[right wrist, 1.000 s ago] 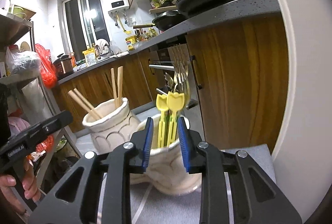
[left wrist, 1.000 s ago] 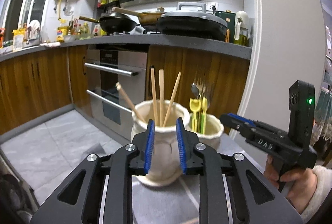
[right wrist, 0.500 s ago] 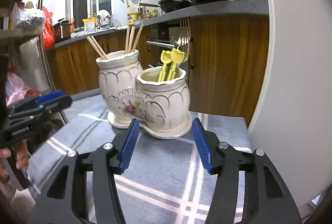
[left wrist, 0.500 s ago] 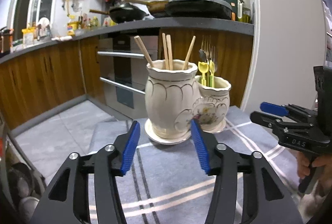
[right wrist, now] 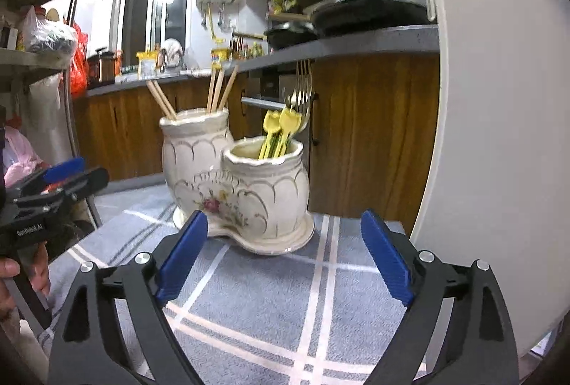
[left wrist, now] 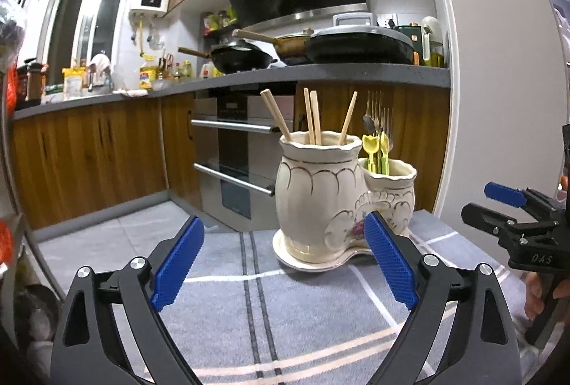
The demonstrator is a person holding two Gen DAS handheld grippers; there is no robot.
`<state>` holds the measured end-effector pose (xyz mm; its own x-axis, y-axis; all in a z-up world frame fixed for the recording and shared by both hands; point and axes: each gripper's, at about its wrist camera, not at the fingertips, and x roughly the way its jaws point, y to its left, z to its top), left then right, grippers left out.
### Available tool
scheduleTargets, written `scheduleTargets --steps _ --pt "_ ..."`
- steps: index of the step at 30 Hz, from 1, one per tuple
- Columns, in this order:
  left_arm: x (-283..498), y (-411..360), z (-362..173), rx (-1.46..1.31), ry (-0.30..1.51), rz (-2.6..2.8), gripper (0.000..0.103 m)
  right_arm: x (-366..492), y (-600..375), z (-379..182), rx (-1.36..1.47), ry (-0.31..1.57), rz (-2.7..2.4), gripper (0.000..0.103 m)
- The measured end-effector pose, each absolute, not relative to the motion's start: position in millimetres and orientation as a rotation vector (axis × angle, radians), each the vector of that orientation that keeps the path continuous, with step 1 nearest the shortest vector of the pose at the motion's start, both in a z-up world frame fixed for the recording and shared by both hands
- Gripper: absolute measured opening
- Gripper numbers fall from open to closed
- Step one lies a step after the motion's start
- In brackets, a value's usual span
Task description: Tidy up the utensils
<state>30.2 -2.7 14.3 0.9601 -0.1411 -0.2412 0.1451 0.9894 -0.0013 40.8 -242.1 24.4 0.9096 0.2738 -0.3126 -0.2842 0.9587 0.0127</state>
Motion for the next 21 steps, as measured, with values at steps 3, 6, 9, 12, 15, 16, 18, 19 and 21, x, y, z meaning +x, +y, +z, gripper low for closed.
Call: scheduleTargets --steps 3,6,9,12,15,16,18,19,21 --pt "29.5 -5.2 14.5 0.029 0.237 -0.140 0.093 37.4 -241.3 25.7 -0.041 0.298 0.286 0.089" --pt "30.8 -7.2 13.9 0.038 0.247 -0.131 0.094 37.9 -240.7 25.6 -0.045 0.298 0.276 0.089" --pt "34.2 -5.1 13.0 0.029 0.266 -0.115 0.094 37.7 -243.3 26.0 -0.035 0.294 0.268 0.089" --pt "34.0 -4.4 12.9 0.029 0.266 -0.112 0.094 37.2 -243.7 25.6 -0.035 0.289 0.265 0.089" --pt "34.2 -3.8 12.7 0.031 0.266 -0.116 0.094 38.1 -244.2 25.6 -0.034 0.291 0.263 0.089" --pt "34.6 -3.0 12.7 0.029 0.267 -0.116 0.094 36.9 -243.8 25.7 -0.034 0.289 0.261 0.089" --pt "34.0 -3.5 12.7 0.032 0.266 -0.117 0.094 35.4 -243.3 26.1 -0.035 0.283 0.258 0.088" --pt "34.5 -3.1 12.7 0.032 0.266 -0.117 0.094 35.2 -243.7 25.6 -0.034 0.283 0.257 0.088" --pt "33.7 -3.0 12.6 0.032 0.267 -0.116 0.094 34.9 -243.8 25.7 -0.032 0.284 0.253 0.088"
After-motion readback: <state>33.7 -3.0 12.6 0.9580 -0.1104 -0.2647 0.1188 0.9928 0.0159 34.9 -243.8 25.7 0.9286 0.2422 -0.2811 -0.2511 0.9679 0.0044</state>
